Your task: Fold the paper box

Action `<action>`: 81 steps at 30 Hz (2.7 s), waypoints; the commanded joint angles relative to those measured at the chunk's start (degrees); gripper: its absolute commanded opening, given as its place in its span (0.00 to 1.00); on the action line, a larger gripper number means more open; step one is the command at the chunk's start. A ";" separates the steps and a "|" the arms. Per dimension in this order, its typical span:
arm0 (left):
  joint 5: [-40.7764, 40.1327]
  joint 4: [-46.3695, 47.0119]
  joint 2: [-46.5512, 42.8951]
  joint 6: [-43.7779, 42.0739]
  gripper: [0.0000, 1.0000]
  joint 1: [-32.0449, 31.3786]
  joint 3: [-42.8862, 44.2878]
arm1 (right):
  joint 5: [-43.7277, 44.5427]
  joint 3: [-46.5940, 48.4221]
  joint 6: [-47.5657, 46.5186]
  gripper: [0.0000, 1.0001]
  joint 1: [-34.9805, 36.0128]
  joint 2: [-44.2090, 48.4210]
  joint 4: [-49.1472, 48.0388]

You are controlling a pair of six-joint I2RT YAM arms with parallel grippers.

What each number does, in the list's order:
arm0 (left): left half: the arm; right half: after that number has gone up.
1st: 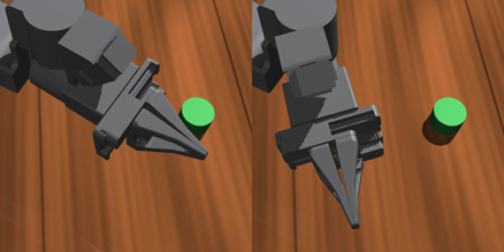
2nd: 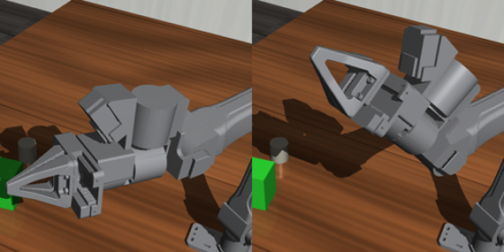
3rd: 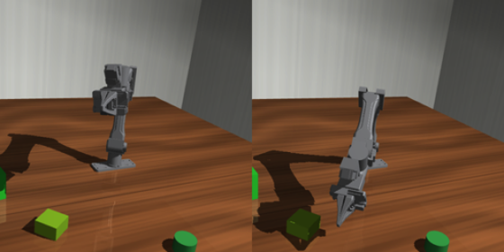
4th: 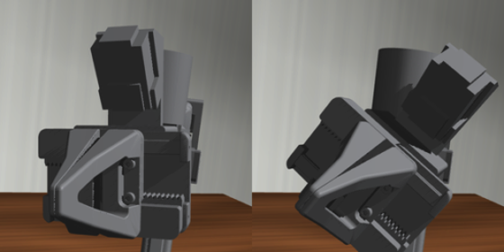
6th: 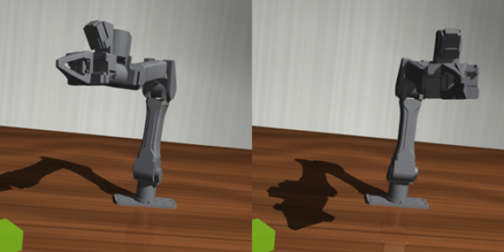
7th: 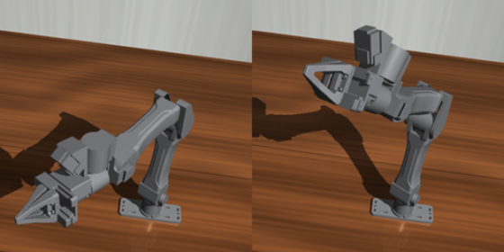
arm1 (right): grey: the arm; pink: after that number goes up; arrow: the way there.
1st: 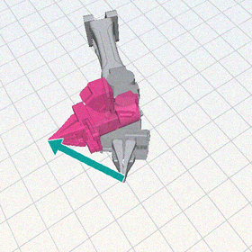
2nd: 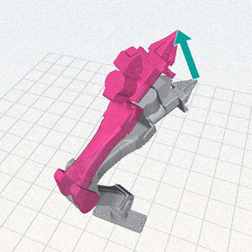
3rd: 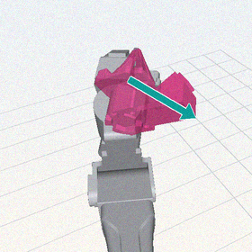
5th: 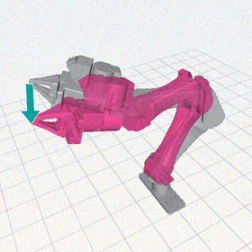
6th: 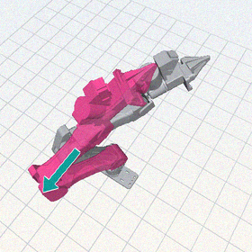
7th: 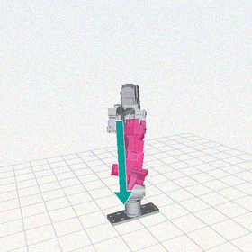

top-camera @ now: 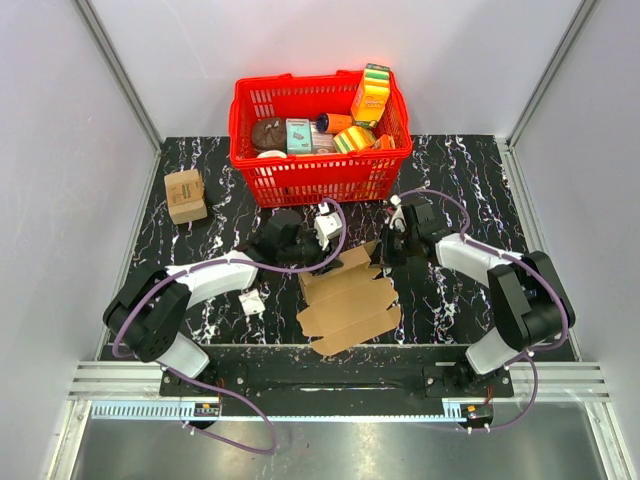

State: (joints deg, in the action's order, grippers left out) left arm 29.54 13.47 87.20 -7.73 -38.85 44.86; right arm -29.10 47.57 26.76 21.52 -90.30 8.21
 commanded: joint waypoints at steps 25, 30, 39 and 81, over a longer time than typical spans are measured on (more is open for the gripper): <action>-0.01 -0.64 1.31 -1.06 0.37 -0.70 2.07 | 15.57 3.23 -7.87 0.09 -0.42 0.30 9.64; 0.08 -0.64 1.13 -0.98 0.37 -0.70 2.16 | 12.76 3.05 -7.87 0.09 -0.42 -0.84 8.14; 0.26 -0.73 1.39 -1.15 0.37 -0.87 2.25 | 10.56 2.70 -7.34 0.08 -0.42 -0.67 6.47; -0.01 -1.43 1.66 -1.50 0.36 -1.05 2.51 | 4.83 3.23 -7.07 0.12 -0.51 0.20 7.34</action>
State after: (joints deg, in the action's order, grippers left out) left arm 29.54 12.78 87.88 -8.60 -39.53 45.78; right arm -29.71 48.86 20.34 21.30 -95.77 13.39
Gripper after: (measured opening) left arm 0.365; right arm 0.102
